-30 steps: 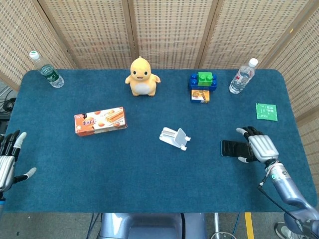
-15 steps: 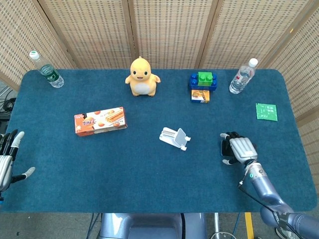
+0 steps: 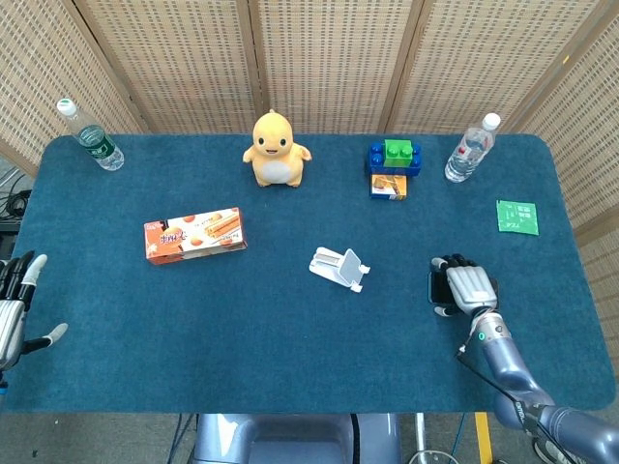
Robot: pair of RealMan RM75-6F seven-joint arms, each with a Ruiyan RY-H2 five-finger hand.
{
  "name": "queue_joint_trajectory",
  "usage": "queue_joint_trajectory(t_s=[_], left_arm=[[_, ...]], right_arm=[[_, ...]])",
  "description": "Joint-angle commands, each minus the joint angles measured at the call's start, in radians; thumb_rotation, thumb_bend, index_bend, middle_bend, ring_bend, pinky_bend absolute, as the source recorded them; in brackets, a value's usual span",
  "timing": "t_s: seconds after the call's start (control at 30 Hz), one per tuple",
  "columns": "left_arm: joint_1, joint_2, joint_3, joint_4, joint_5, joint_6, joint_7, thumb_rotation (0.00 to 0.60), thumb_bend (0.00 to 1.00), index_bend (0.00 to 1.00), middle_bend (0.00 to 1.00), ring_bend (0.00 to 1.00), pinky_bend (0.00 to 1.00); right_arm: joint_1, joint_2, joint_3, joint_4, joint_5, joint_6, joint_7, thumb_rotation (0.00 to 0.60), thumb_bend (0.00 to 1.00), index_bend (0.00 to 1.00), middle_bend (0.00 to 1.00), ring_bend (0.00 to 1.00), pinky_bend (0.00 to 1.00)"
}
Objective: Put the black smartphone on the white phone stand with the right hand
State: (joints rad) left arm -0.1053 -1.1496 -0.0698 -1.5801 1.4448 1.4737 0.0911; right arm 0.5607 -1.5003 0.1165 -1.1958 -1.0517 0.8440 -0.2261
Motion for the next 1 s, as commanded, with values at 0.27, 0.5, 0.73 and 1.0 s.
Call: queue_joint_trajectory(t_s=[0.27, 0.5, 0.73, 1.0], left_arm=[[-0.002, -0.004, 0.001, 0.000, -0.004, -0.004, 0.008, 0.600, 0.00, 0.00, 0.00, 0.00, 0.00], [-0.003, -0.004, 0.001, -0.002, -0.005, -0.008, 0.010, 0.600, 0.00, 0.00, 0.00, 0.00, 0.00], [-0.005, -0.003, 0.001, -0.004, -0.006, -0.010, 0.010, 0.600, 0.00, 0.00, 0.00, 0.00, 0.00], [-0.005, -0.003, 0.002, -0.008, -0.005, -0.010, 0.013, 0.600, 0.00, 0.00, 0.00, 0.00, 0.00]], right_arm=[[0.000, -0.018, -0.006, 0.036, -0.018, -0.015, 0.025, 0.600, 0.00, 0.19, 0.17, 0.09, 0.16], [0.002, -0.038, -0.015, 0.086, -0.032, -0.039, 0.040, 0.600, 0.17, 0.29, 0.30, 0.21, 0.24], [-0.004, -0.041, -0.023, 0.119, -0.083, -0.047, 0.111, 0.600, 0.45, 0.48, 0.56, 0.48, 0.51], [-0.029, -0.009, -0.025, 0.089, -0.182, 0.043, 0.209, 0.600, 0.51, 0.49, 0.56, 0.48, 0.51]])
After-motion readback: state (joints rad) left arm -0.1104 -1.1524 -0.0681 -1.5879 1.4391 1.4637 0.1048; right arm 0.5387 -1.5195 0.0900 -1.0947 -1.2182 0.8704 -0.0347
